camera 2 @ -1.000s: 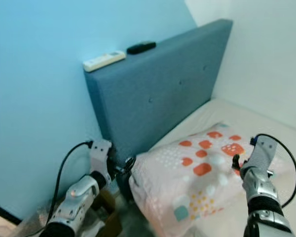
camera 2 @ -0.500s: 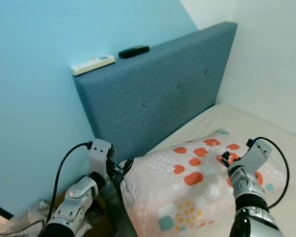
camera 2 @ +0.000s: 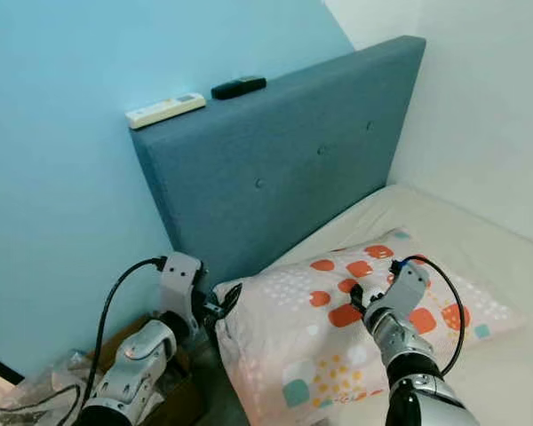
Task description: Clean up the room
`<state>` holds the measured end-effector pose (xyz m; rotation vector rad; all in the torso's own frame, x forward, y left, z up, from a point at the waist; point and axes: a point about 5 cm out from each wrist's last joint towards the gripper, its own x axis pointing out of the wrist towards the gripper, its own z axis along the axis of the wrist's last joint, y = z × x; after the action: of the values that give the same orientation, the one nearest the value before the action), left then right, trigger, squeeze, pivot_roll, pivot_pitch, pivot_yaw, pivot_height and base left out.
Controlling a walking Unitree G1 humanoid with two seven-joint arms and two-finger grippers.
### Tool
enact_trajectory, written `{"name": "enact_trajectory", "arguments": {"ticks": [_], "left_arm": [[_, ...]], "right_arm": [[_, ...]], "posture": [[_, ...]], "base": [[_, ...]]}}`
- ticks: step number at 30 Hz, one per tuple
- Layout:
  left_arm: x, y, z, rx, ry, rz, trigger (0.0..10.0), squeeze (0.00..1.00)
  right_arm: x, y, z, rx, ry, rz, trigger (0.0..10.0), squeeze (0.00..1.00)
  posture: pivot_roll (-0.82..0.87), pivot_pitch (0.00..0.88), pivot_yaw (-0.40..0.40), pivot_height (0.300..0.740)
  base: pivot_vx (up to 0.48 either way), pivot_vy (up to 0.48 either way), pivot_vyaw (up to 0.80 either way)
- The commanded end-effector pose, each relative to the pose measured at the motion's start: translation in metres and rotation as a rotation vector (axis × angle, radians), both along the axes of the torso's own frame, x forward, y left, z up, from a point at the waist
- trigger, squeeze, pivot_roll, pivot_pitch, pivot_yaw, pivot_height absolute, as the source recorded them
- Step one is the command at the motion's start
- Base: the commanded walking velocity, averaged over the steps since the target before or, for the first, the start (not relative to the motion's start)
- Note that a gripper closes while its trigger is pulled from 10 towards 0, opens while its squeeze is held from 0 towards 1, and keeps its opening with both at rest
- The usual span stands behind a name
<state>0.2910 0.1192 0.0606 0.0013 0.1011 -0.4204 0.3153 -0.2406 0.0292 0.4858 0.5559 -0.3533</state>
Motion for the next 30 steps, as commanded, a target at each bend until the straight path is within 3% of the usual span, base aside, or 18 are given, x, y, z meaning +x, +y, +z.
{"name": "enact_trajectory", "arguments": {"ticks": [1, 6, 19, 24, 27, 30], "left_arm": [[-0.001, 0.007, -0.004, 0.032, 0.014, 0.015, 10.0, 0.0], [0.006, 0.013, 0.004, 0.063, -0.023, 0.043, 10.0, 0.0], [0.007, 0.016, 0.009, 0.07, -0.045, 0.063, 10.0, 0.0], [0.003, 0.017, 0.007, 0.067, -0.042, 0.06, 10.0, 0.0], [0.0, 0.018, 0.006, 0.064, -0.037, 0.054, 10.0, 0.0], [-0.001, 0.017, 0.005, 0.062, -0.037, 0.05, 10.0, 0.0]], "right_arm": [[-0.001, -0.001, -0.002, 0.002, 0.006, -0.018, 10.0, 0.0], [-0.008, -0.012, -0.005, -0.005, 0.007, -0.05, 10.0, 0.0], [-0.022, -0.009, -0.02, 0.057, 0.004, -0.08, 10.0, 0.0], [-0.023, -0.023, -0.014, 0.021, -0.032, -0.159, 10.0, 0.0], [-0.024, -0.039, -0.004, -0.03, -0.072, -0.239, 10.0, 0.0], [-0.026, -0.043, -0.002, -0.021, -0.105, -0.257, 10.0, 0.0]], "posture": [[-0.04, 0.086, -0.021, 0.705], [-0.04, 0.089, -0.024, 0.68], [-0.04, 0.118, -0.025, 0.64], [-0.03, 0.131, -0.023, 0.625], [-0.03, 0.138, -0.022, 0.61], [-0.04, 0.144, -0.02, 0.605]], "base": [[0.0, 0.0, 0.0], [0.0, 0.0, 0.0], [0.0, 0.0, 0.0], [0.0, 0.0, 0.0], [0.0, 0.0, 0.0], [0.0, 0.0, 0.0]]}}
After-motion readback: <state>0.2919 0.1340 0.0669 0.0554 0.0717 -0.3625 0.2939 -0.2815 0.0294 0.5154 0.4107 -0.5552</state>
